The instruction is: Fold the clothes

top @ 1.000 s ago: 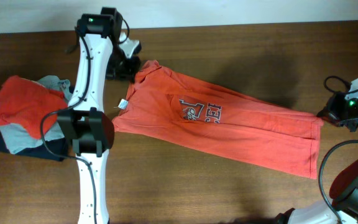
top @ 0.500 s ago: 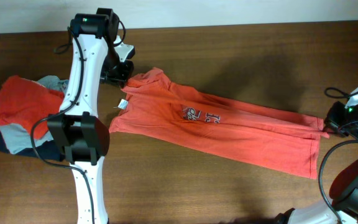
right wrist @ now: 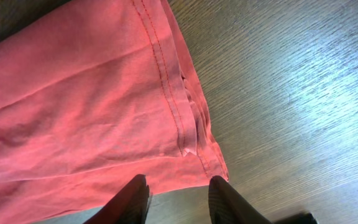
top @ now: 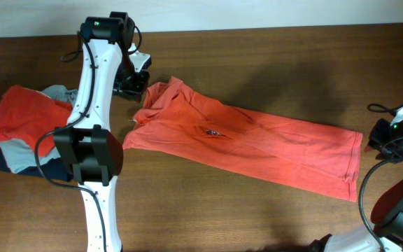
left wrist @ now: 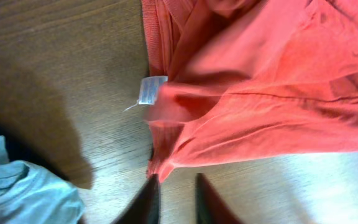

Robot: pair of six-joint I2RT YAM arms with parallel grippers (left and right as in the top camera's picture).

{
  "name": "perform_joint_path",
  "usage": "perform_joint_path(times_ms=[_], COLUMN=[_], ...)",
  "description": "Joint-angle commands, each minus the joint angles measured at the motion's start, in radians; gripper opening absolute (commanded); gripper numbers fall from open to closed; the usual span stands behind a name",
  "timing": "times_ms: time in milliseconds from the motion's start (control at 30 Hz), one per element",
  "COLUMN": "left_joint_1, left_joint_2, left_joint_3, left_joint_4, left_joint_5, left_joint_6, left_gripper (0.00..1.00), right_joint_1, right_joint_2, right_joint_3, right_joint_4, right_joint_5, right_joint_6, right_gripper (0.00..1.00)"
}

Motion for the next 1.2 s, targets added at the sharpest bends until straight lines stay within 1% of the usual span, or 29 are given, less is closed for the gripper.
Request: perform_joint_path(times_ms=[0, 67, 167, 233, 333, 400, 567, 633, 667, 700, 833, 867, 1000, 1100, 1167], left_joint_1=[0.008, 0.008, 0.008, 0.008, 0.006, 0.004, 0.0, -0.011, -0.026, -0.037, -0.068, -0.074, -0.087, -0.095, -0.097], left_joint_2=[-0.032, -0.035, -0.036, -0.036, -0.035, -0.035, -0.034, -0.034, -0.034, -0.034, -0.034, -0.034, -0.034, -0.034, -0.034], left_joint_3=[-0.01, -0.01, -0.009, -0.009, -0.01, -0.016, -0.09, -0.146, -0.196, -0.221, -0.285, -0.29, -0.29, -0.291, -0.291], left_joint_4=[-0.001, -0.001, -0.001, 0.001, 0.032, 0.059, 0.143, 0.18, 0.198, 0.2, 0.233, 0.237, 0.265, 0.303, 0.332], left_joint_5=[-0.027, -0.027, -0.027, -0.027, 0.035, 0.036, 0.047, 0.117, 0.161, 0.155, 0.085, 0.066, 0.031, -0.002, -0.013], left_joint_6=[0.011, 0.011, 0.012, 0.012, 0.012, 0.012, 0.014, 0.051, 0.072, 0.076, 0.075, 0.075, 0.075, 0.076, 0.076], left_gripper=[0.43, 0.47, 0.56, 0.63, 0.65, 0.65, 0.64, 0.64, 0.63, 0.61, 0.6, 0.57, 0.55, 0.46, 0.27], right_joint_1=[0.005, 0.005, 0.005, 0.005, 0.005, 0.005, 0.005, 0.005, 0.005, 0.005, 0.006, 0.006, 0.014, 0.023, 0.029], right_joint_2=[-0.021, -0.021, -0.021, -0.021, -0.021, -0.021, -0.021, -0.021, -0.021, -0.021, -0.021, -0.021, -0.021, -0.021, -0.021], right_joint_3=[0.009, 0.009, 0.009, 0.009, 0.009, 0.009, 0.009, 0.009, 0.009, 0.009, 0.009, 0.009, 0.009, 0.009, 0.009], right_joint_4=[0.0, 0.004, 0.013, 0.023, 0.044, 0.056, 0.061, 0.061, 0.062, 0.061, 0.061, 0.061, 0.062, 0.064, 0.064], right_joint_5=[0.027, 0.026, 0.016, -0.029, -0.096, -0.119, -0.125, -0.126, -0.126, -0.125, -0.126, -0.126, -0.126, -0.125, -0.125], right_joint_6=[0.007, 0.012, 0.033, 0.032, 0.032, 0.032, 0.032, 0.032, 0.032, 0.032, 0.032, 0.033, 0.032, 0.032, 0.032], right_gripper=[0.41, 0.43, 0.46, 0.5, 0.56, 0.6, 0.62, 0.62, 0.62, 0.62, 0.62, 0.62, 0.62, 0.62, 0.62])
